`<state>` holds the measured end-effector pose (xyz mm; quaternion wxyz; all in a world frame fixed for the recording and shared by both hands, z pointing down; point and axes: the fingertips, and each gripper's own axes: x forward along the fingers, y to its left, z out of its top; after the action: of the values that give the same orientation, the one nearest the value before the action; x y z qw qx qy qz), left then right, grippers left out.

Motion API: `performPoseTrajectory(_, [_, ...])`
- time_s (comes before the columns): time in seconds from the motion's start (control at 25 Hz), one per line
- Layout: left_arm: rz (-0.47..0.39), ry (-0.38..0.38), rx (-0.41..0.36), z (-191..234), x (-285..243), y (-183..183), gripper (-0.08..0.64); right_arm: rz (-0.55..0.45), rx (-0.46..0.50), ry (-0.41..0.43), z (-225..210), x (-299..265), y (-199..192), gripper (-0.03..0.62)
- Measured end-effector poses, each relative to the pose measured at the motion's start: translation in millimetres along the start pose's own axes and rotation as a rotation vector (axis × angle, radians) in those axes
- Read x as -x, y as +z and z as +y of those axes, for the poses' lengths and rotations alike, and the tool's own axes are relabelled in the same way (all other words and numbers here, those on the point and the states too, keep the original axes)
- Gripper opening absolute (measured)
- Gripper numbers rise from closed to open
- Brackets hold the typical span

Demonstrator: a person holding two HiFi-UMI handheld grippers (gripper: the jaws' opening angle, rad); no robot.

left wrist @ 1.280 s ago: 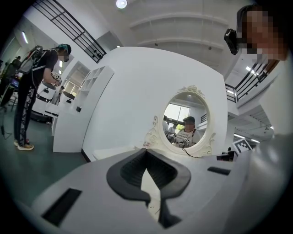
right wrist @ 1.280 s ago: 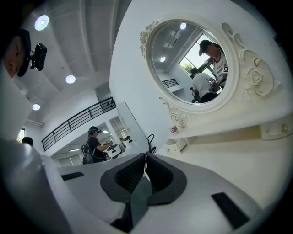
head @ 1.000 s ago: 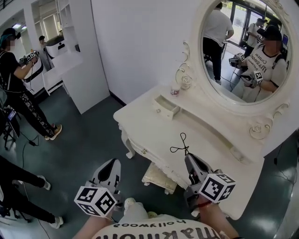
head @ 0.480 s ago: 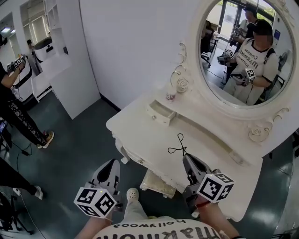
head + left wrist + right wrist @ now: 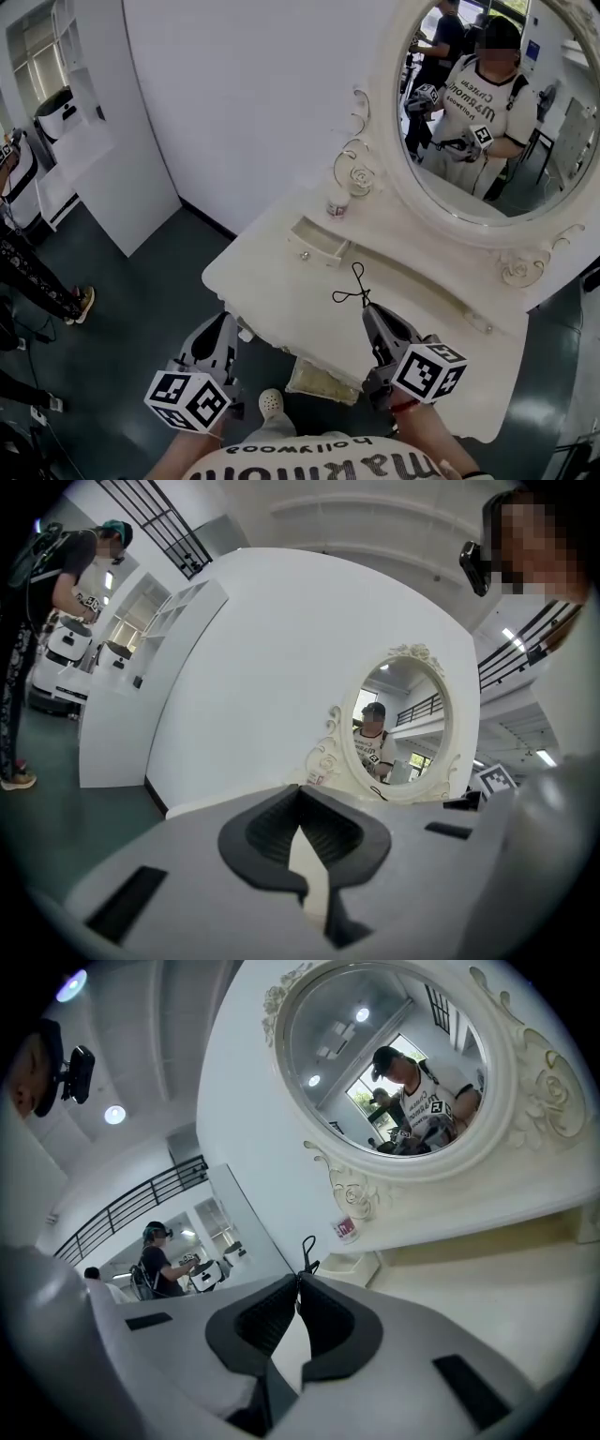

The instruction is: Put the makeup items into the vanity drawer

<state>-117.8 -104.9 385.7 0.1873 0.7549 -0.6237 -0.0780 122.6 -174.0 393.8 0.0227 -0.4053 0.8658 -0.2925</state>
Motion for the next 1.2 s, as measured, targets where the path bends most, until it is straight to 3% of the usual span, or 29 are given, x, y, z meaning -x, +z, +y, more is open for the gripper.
performPoseTrajectory(0.64, [0.025, -0.11, -0.012, 64, -80, 45, 0.008, -0.067, -0.03, -0.095, 0, -81, 22, 0.037])
performPoseTrajectory(0.84, [0.023, -0.151, 0.007, 76, -106, 52, 0.008, -0.04, -0.041, -0.141, -12, -98, 17, 0.038])
performPoseTrajectory(1.2, [0.052, -0.212, 0.052, 89, -132, 43, 0.008, 0.042, -0.191, -0.178, -35, -131, -2, 0.037])
